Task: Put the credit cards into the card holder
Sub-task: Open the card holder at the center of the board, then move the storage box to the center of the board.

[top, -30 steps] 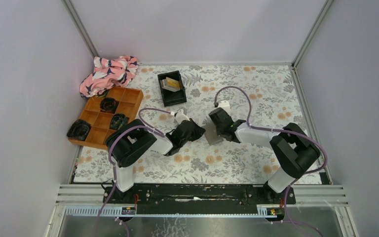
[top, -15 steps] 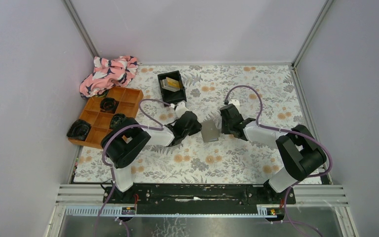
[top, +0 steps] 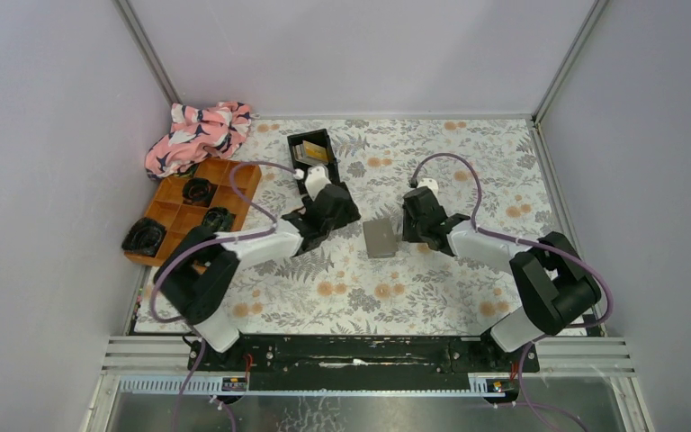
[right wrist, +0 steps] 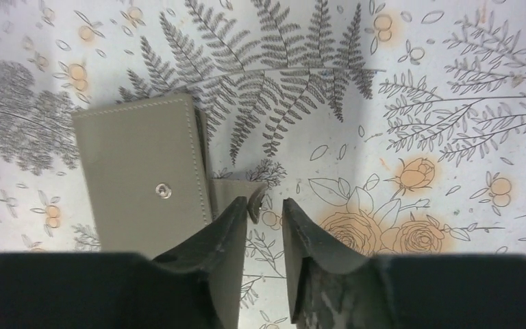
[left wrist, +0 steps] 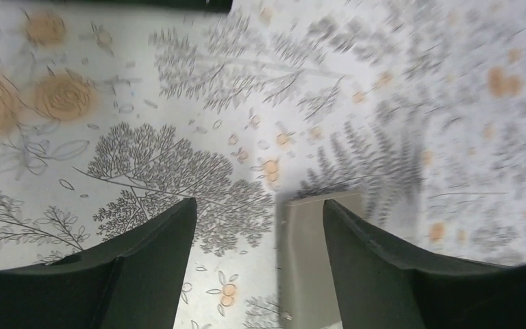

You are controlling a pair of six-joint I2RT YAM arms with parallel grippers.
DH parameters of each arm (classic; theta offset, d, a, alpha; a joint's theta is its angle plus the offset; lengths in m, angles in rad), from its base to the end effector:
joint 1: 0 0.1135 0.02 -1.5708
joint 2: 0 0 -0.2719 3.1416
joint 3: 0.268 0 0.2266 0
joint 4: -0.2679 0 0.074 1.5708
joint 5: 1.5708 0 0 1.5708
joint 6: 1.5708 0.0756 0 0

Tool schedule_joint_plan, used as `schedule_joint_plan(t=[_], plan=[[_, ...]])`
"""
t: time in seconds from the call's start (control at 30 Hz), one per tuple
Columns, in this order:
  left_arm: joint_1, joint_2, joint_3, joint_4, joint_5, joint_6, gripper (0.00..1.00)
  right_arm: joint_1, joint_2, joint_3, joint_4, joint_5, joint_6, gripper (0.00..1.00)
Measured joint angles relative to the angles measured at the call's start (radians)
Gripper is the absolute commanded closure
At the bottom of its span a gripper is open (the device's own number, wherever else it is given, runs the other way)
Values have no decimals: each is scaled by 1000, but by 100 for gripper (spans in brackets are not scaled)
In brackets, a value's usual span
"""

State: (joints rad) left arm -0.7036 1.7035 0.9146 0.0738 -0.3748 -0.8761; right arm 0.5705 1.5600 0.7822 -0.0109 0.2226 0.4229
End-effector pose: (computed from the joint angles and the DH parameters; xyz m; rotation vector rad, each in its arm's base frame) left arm 0.2936 -0.2128 0.1756 -0.3883 2.2285 -0.4292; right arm 0.2775 0.1582 0.1700 -0.0651 2.3455 0.2302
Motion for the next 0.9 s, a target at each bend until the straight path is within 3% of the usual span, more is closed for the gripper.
schedule_joint_plan(t=[0.03, 0.1, 0.2, 0.3, 0.37, 0.47, 0.53, 0.6, 0.7, 0.9], plan=[[2, -44, -5, -6, -12, 1, 20, 0, -13, 2, -5, 0, -2, 58], [6, -108, -5, -8, -35, 5, 1, 0, -40, 18, -20, 0, -13, 53], [21, -185, -5, -12, -74, 14, 0, 0, -76, 66, -27, -2, -35, 43], [44, -225, -5, -19, -99, 21, 0, -1, -108, 125, -13, -14, -76, 16], [68, -242, -5, -26, -109, 26, 0, -1, -110, 172, 8, -33, -109, 8], [111, -261, -5, -29, -117, 43, 0, -1, -85, 260, 37, -80, -183, 6], [135, -272, -8, -20, -109, 56, 0, -1, -49, 323, 80, -114, -227, 10], [172, -287, -21, 2, -85, 68, 0, -1, -7, 361, 160, -137, -245, 0], [253, -292, -34, 33, -23, 64, 0, -2, 57, 408, 224, -193, -254, 4], [382, -257, -39, 45, 59, 19, 0, -3, 291, 661, 257, -355, -255, 0]])
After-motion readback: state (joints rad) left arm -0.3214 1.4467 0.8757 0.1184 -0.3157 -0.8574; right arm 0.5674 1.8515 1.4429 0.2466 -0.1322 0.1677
